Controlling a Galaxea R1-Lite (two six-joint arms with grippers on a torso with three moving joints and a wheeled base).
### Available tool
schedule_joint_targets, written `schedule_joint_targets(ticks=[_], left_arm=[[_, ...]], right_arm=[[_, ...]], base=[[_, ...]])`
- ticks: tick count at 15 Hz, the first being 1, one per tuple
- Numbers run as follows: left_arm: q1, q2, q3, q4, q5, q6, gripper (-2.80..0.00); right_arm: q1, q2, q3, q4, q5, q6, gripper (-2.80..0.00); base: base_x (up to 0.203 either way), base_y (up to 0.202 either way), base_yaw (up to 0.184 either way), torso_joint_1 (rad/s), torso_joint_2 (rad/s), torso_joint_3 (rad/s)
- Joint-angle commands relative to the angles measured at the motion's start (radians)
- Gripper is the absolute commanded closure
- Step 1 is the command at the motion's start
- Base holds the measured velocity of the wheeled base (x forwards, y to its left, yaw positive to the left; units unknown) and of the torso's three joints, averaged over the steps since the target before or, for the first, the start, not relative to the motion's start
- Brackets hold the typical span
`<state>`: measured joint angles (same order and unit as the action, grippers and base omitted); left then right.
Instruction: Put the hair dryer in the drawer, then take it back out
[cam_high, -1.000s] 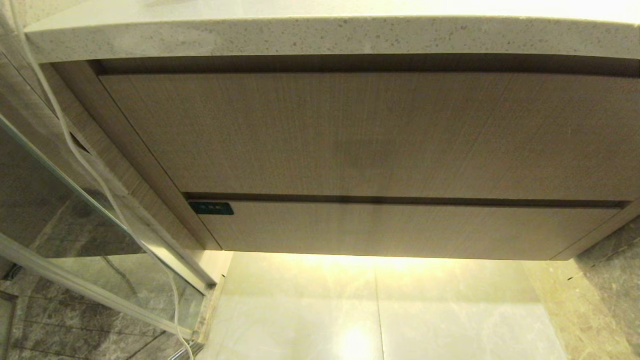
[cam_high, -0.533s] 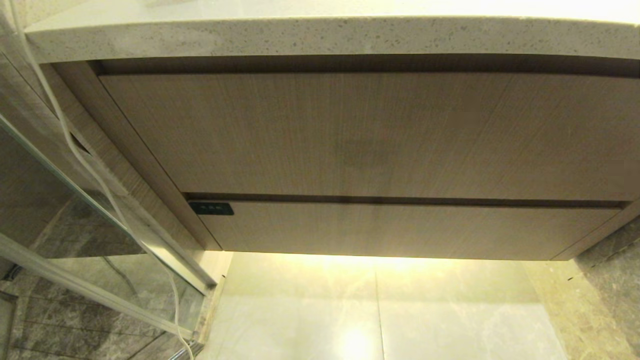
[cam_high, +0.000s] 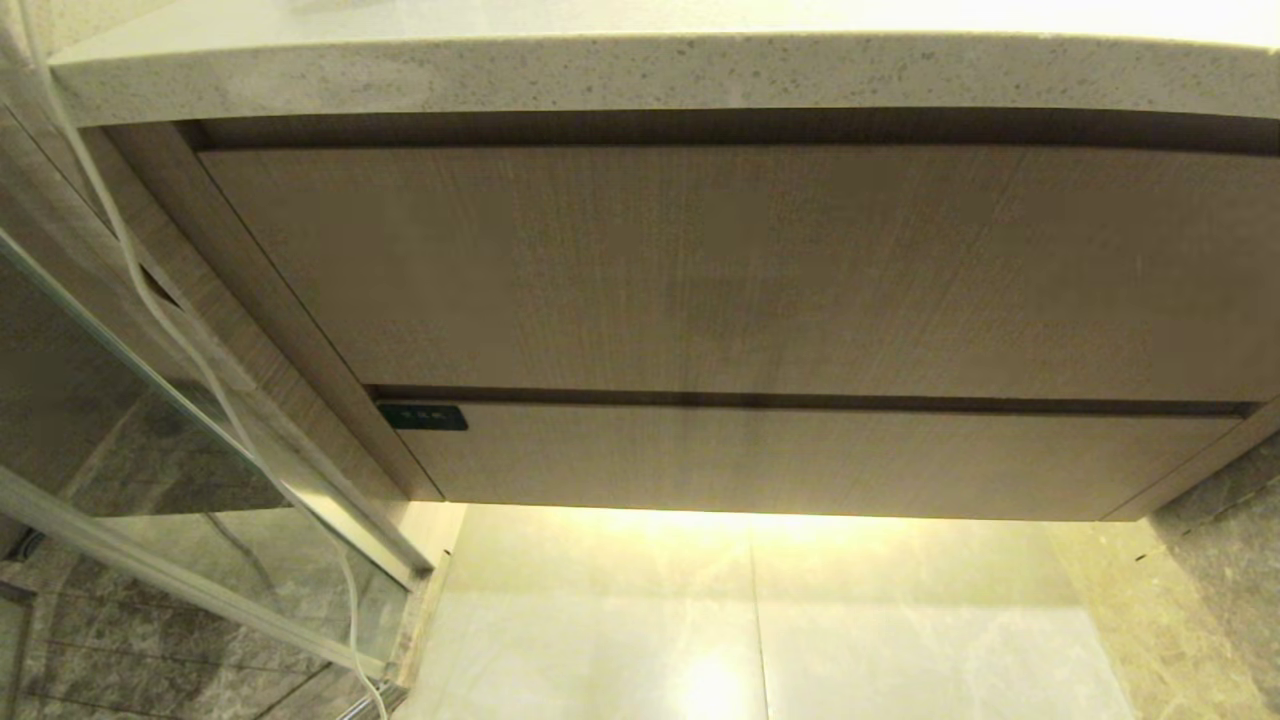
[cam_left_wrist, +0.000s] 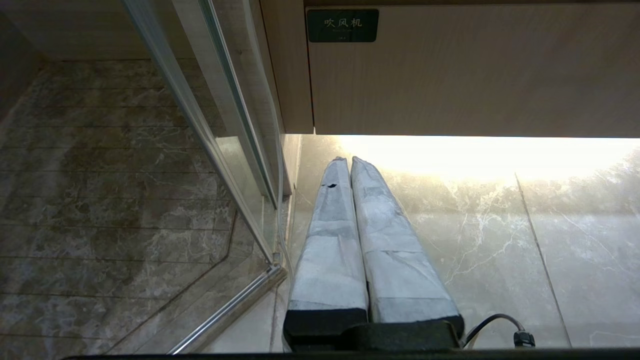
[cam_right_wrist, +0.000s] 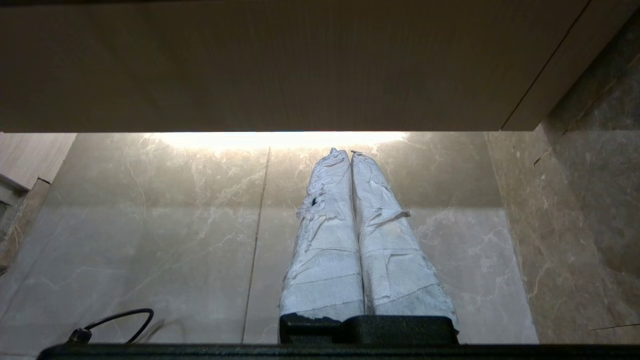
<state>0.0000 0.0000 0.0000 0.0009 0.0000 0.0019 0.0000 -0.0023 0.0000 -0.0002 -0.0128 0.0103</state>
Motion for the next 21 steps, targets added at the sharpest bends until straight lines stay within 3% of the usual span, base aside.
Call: schedule_joint_targets(ticks=[1, 21], left_arm=[[0.000, 0.000, 0.000, 0.001, 0.000, 0.000, 0.00], [0.000, 0.000, 0.000, -0.001, 0.000, 0.000, 0.00]], right_arm=[[0.000, 0.002, 0.002, 0.000, -0.001, 0.004, 0.00], [0.000, 0.002, 0.002, -0.003, -0.001, 0.010, 0.00]], base=[[0.000, 0.000, 0.000, 0.000, 0.00, 0.000], [0.000, 0.000, 0.000, 0.000, 0.00, 0.000]])
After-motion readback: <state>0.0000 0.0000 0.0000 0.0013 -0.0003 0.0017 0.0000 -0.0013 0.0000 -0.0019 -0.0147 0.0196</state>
